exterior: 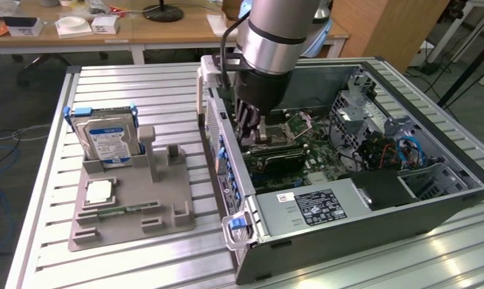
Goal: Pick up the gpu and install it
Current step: 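Press down on the gpu until it lock into place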
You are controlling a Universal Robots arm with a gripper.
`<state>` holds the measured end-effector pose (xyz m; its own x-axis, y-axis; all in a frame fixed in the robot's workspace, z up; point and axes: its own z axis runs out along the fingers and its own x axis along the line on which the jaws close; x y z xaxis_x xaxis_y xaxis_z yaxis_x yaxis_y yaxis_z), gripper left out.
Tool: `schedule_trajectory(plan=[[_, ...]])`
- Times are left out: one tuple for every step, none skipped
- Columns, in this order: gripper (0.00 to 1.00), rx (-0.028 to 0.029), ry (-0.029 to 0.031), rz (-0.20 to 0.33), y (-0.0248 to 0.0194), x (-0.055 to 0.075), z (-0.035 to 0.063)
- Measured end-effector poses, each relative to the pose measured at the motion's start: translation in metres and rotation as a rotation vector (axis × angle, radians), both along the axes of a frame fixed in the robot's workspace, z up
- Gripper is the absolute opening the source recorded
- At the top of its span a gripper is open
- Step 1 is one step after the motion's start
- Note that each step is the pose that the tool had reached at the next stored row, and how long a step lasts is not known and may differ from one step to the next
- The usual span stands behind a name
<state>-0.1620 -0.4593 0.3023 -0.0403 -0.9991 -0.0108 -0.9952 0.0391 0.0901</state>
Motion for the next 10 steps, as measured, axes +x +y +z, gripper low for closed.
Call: schedule_trajectory(plan=[[0.11, 0.0, -0.0001, 0.0, 0.0, -0.001, 0.0], [0.11, 0.0001, -0.0001, 0.0, 0.0, -0.0021, 0.0], [0.11, 0.0, 0.0001, 0.0, 0.0, -0.0032, 0.0001], [0.11, 0.0, 0.0, 0.0, 0.0, -0.0037, 0.0], [0.11, -0.0001, 0.0, 0.0, 0.0, -0.0038, 0.0], [0.11, -0.0001, -0.0003, 0.0, 0.0, -0.0038, -0.0001], [0.11, 0.0, -0.0024, 0.0, 0.0, -0.0039, -0.0004], [0.11, 0.0001, -0.0064, 0.0, 0.0, -0.0039, -0.0008], [0.11, 0.0002, -0.0117, 0.0, 0.0, -0.0039, -0.0014], [0.11, 0.0002, -0.0169, 0.0, 0.0, -0.0039, -0.0019]])
